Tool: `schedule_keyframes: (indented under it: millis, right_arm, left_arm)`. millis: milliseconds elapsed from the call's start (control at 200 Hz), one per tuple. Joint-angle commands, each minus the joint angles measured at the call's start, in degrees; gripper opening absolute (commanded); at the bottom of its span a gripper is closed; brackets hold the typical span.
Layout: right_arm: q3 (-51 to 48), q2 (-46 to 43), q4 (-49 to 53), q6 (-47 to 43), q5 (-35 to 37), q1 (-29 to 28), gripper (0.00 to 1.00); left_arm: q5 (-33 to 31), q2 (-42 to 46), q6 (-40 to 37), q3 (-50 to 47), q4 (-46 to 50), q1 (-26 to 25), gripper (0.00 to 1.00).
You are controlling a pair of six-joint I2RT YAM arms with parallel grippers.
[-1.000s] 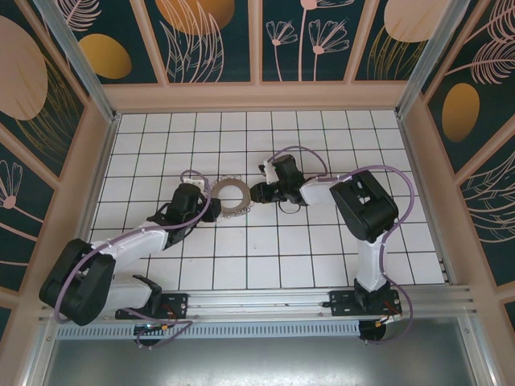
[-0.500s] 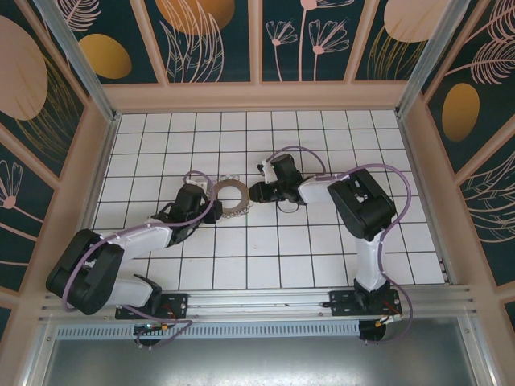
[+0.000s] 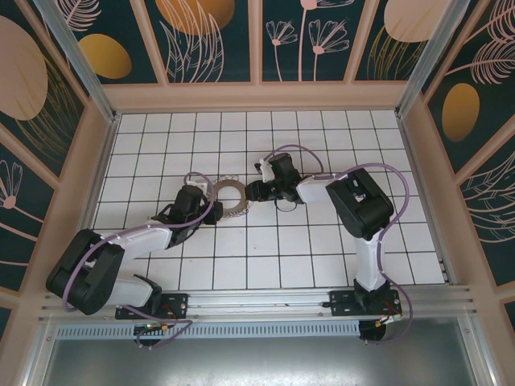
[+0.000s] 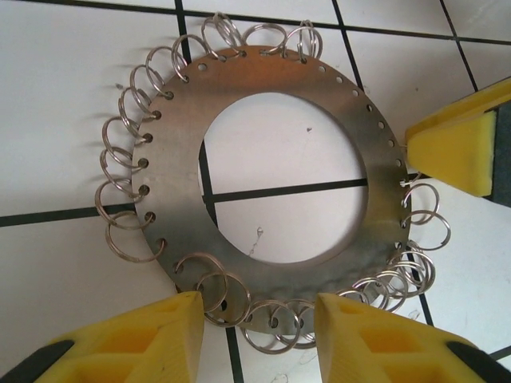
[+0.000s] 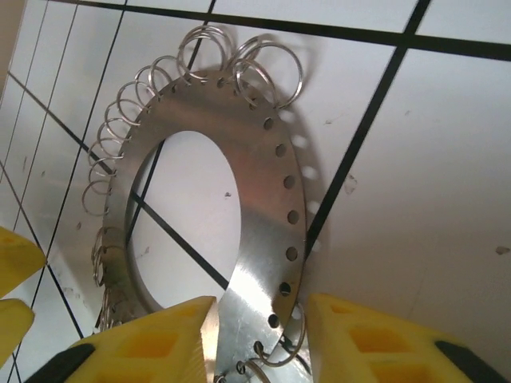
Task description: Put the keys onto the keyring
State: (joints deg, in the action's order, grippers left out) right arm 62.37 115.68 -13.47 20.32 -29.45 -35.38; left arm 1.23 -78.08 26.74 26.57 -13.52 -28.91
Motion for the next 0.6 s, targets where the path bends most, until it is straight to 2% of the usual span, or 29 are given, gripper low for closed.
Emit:
schedule_keyframes:
  millis: [0,160,325,596]
  right_arm:
    - [0.7,1.2,-0.2,0.1,0.7,-0.3,0.36]
    - [0.6,1.3,-0.3,0.2,0.6,-0.3,0.34]
    - [0.6,1.0,-1.3,1.0,-0.6,-0.5,0.25]
    - [1.9,1.0,-2.0,1.2,-1.7,-1.1,0.22]
  left_arm:
    - [1.0,-0.7,1.3,-1.0,-2.0,-0.2,0.4]
    - [1.8,-1.3,1.9,-1.3,-3.0,-0.2,0.4]
    - [3.3,-1.9,3.2,-2.3,-4.7,-0.2,0.38]
    - [4.7,-1.4,5.0,-4.0,-6.0,-0.4,0.38]
